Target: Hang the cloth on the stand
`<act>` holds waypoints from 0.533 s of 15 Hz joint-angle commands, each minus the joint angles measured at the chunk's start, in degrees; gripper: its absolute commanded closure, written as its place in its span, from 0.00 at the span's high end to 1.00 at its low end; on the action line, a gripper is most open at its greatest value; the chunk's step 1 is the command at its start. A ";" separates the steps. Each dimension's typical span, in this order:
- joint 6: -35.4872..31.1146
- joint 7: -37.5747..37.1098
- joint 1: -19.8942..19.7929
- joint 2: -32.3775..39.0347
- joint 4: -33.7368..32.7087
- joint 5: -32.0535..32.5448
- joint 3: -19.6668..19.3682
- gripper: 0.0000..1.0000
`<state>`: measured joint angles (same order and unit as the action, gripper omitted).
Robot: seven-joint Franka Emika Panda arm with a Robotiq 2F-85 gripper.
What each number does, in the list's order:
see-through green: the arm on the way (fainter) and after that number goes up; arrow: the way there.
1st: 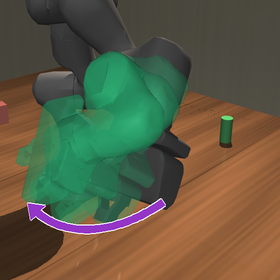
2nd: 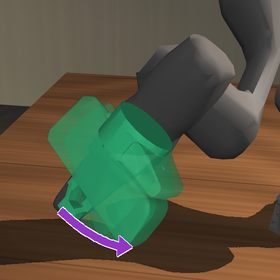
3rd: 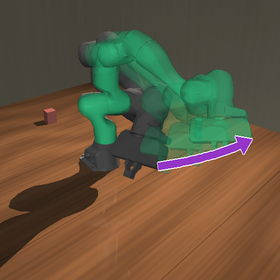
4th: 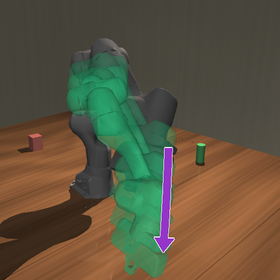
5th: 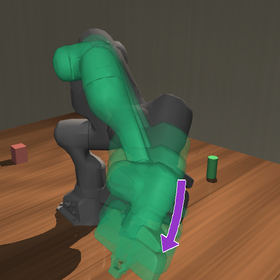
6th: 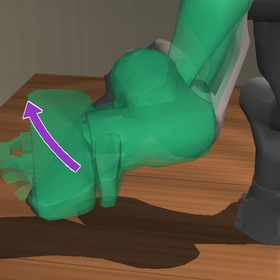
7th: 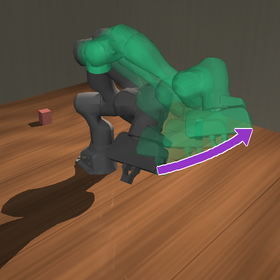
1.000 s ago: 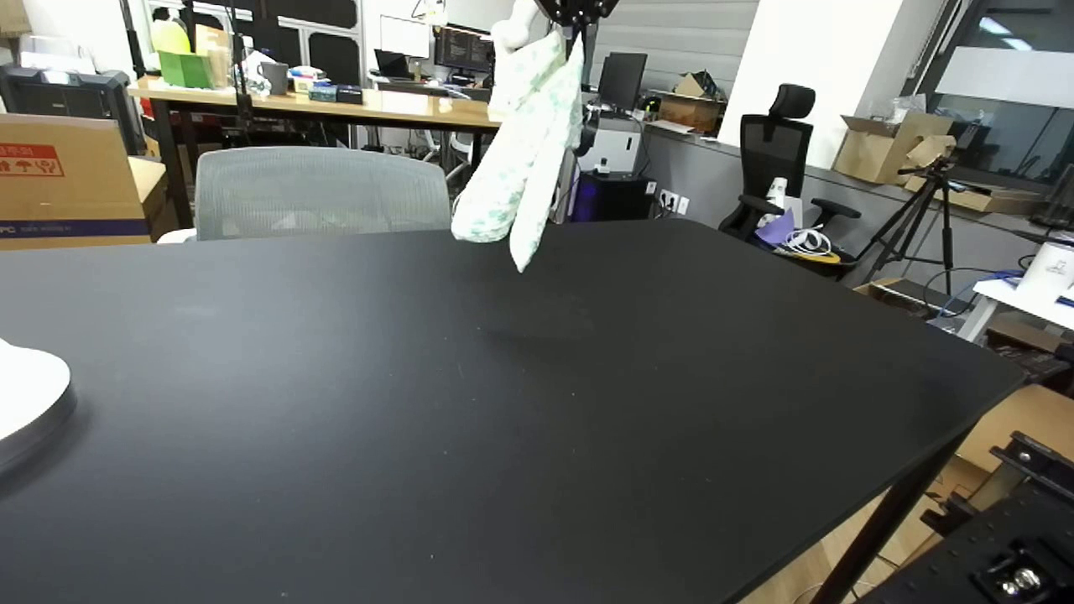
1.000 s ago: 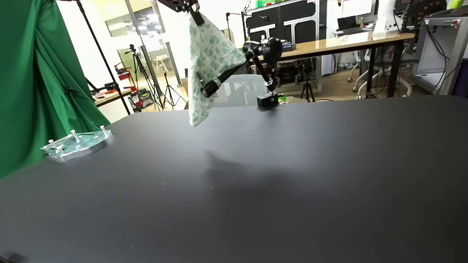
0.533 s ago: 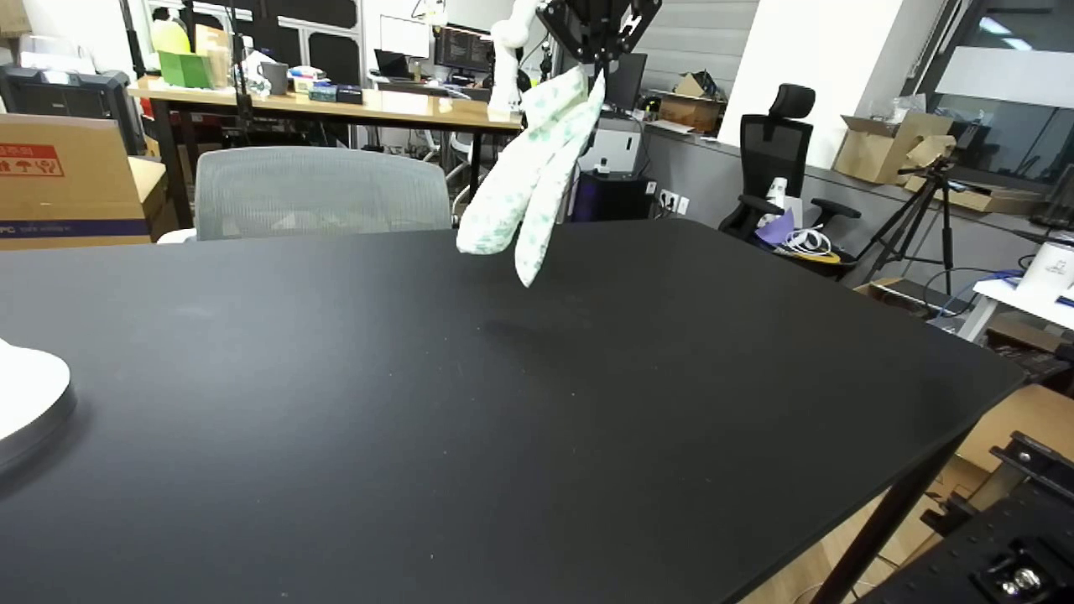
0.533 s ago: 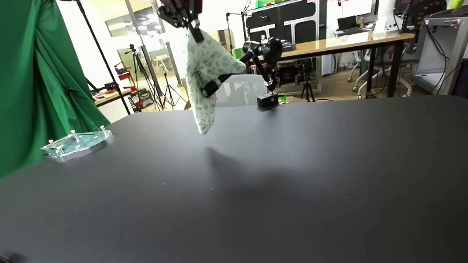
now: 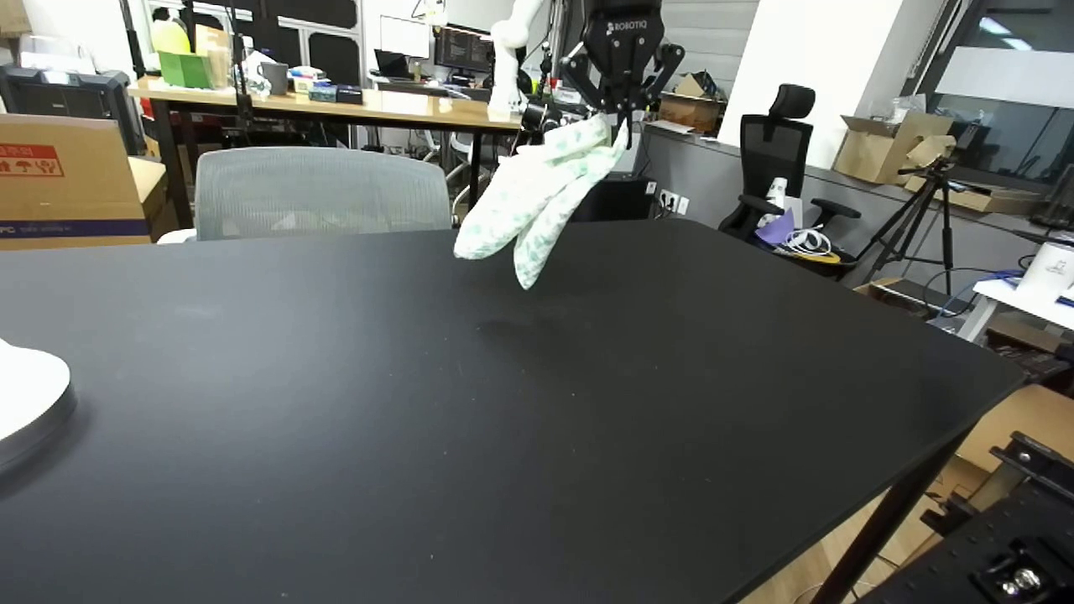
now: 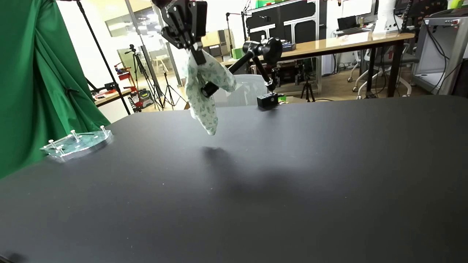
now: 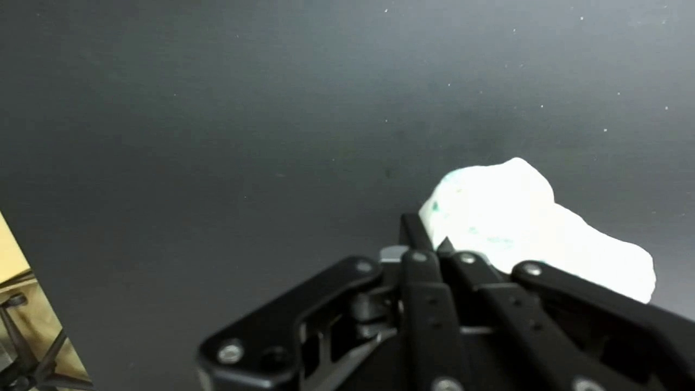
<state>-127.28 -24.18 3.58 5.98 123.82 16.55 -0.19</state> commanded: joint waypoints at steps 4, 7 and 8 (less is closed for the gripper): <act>0.60 -0.59 -0.73 -0.57 1.91 -2.87 -0.32 0.40; 0.30 0.05 -0.66 -0.78 2.31 -3.85 -0.18 0.61; 0.32 0.26 -0.63 -0.78 2.33 -4.10 -0.13 0.67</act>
<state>-127.22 -24.03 3.06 6.10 125.53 13.44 -0.51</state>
